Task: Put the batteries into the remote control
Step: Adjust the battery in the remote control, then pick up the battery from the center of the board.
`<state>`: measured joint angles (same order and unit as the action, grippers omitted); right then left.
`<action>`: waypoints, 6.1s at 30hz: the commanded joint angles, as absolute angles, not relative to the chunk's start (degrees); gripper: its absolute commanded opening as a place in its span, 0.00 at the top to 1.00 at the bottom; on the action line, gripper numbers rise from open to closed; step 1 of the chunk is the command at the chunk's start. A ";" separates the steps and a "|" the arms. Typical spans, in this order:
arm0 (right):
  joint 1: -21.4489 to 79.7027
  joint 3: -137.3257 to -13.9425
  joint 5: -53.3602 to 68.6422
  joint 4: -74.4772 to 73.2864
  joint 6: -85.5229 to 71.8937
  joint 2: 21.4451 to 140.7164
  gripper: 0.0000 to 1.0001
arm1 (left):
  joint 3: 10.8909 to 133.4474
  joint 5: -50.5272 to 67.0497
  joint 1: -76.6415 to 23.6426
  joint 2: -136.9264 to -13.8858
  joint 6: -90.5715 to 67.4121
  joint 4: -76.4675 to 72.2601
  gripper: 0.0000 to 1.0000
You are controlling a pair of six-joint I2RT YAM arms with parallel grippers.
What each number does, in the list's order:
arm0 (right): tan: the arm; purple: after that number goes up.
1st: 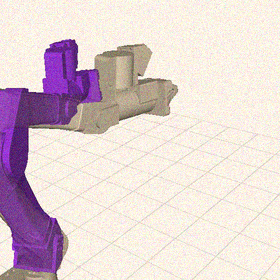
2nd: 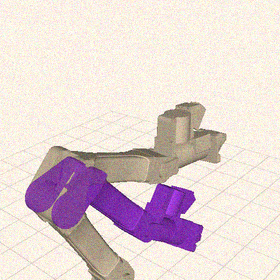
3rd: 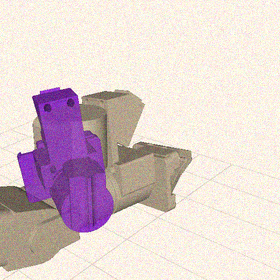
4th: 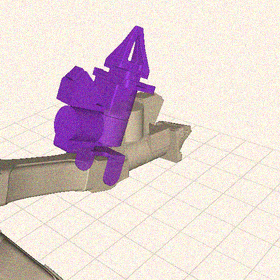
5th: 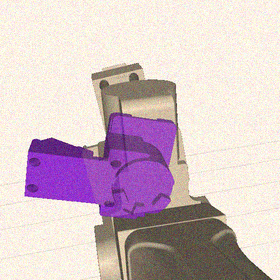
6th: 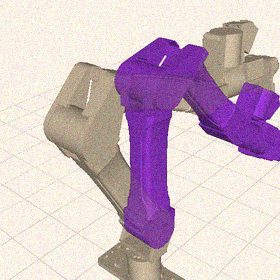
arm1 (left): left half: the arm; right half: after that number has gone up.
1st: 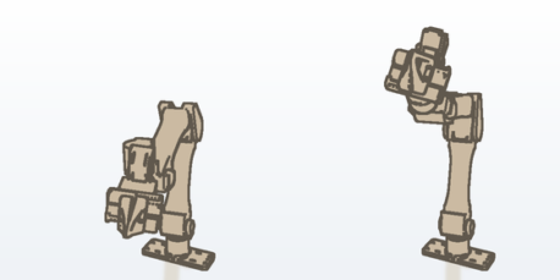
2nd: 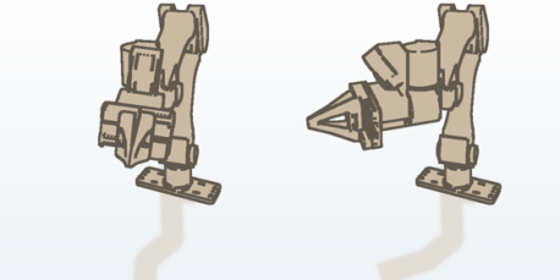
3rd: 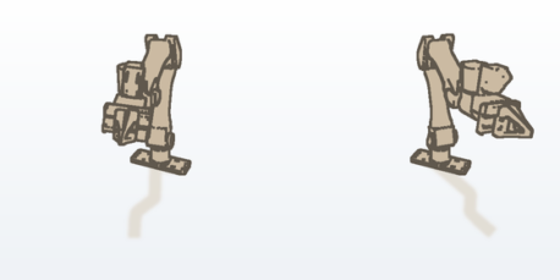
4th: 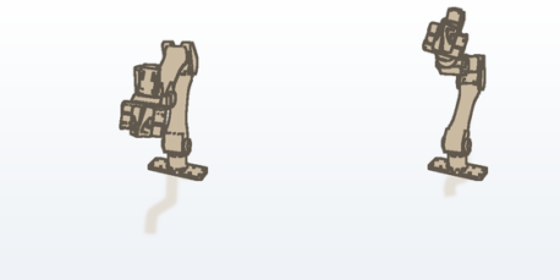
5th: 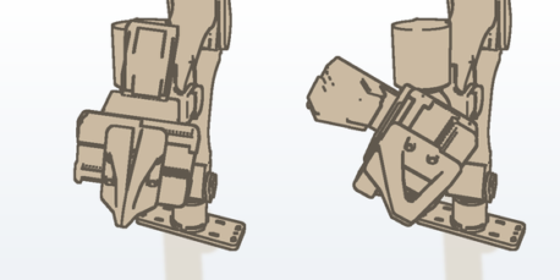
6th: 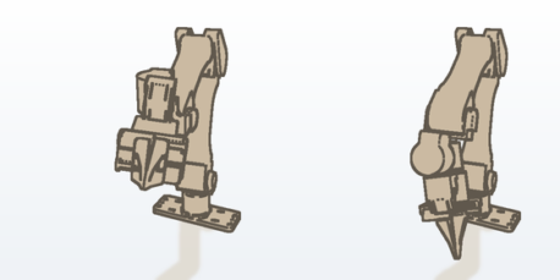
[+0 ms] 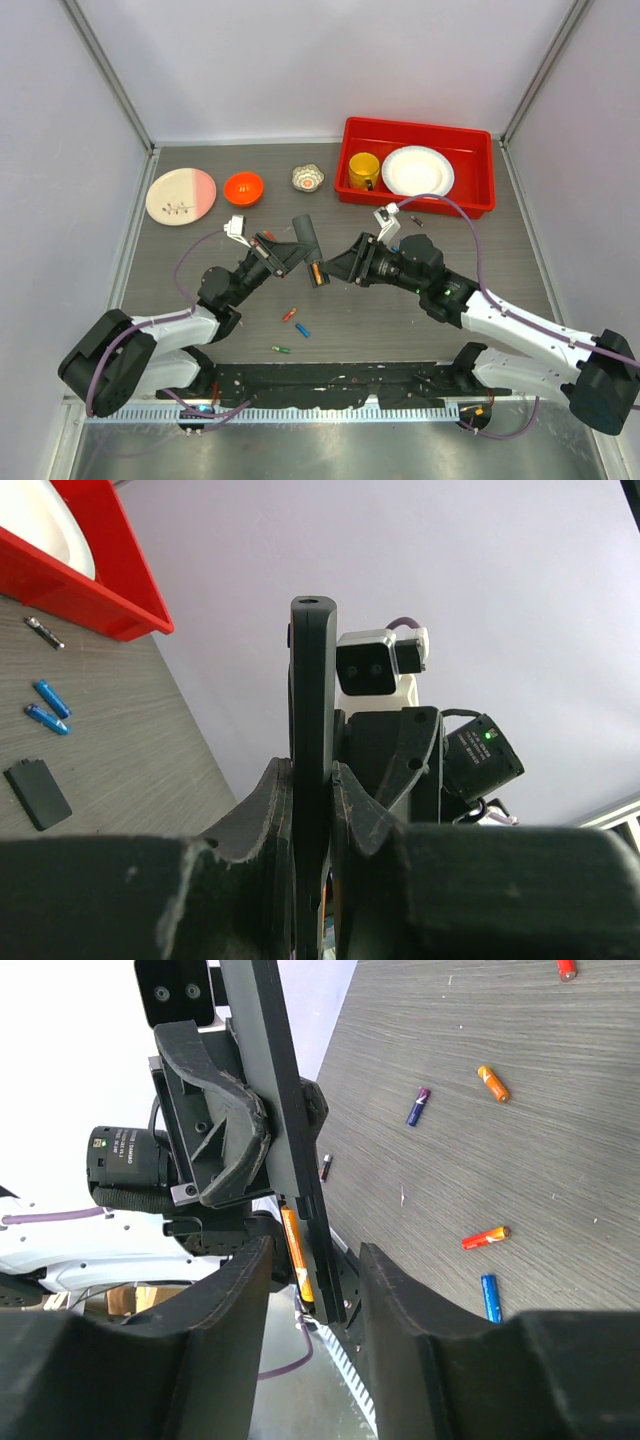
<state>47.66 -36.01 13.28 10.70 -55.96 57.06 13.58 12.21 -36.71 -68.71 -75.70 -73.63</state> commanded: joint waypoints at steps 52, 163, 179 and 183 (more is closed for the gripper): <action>47.64 -33.93 15.47 12.48 -55.81 58.71 0.59 | 15.20 11.07 -37.71 -66.97 -74.53 -88.59 1.00; 76.46 -49.48 -17.67 -4.13 -29.53 92.99 0.46 | 2.63 4.75 -27.16 1.30 -74.27 -25.93 1.00; 76.90 -51.77 -18.81 -6.06 -28.56 97.47 0.61 | 3.34 3.25 -27.16 2.37 -72.77 -22.41 1.00; 76.99 -52.03 -20.65 -8.35 -28.83 98.26 0.74 | 3.25 3.08 -27.16 2.46 -72.77 -22.24 1.00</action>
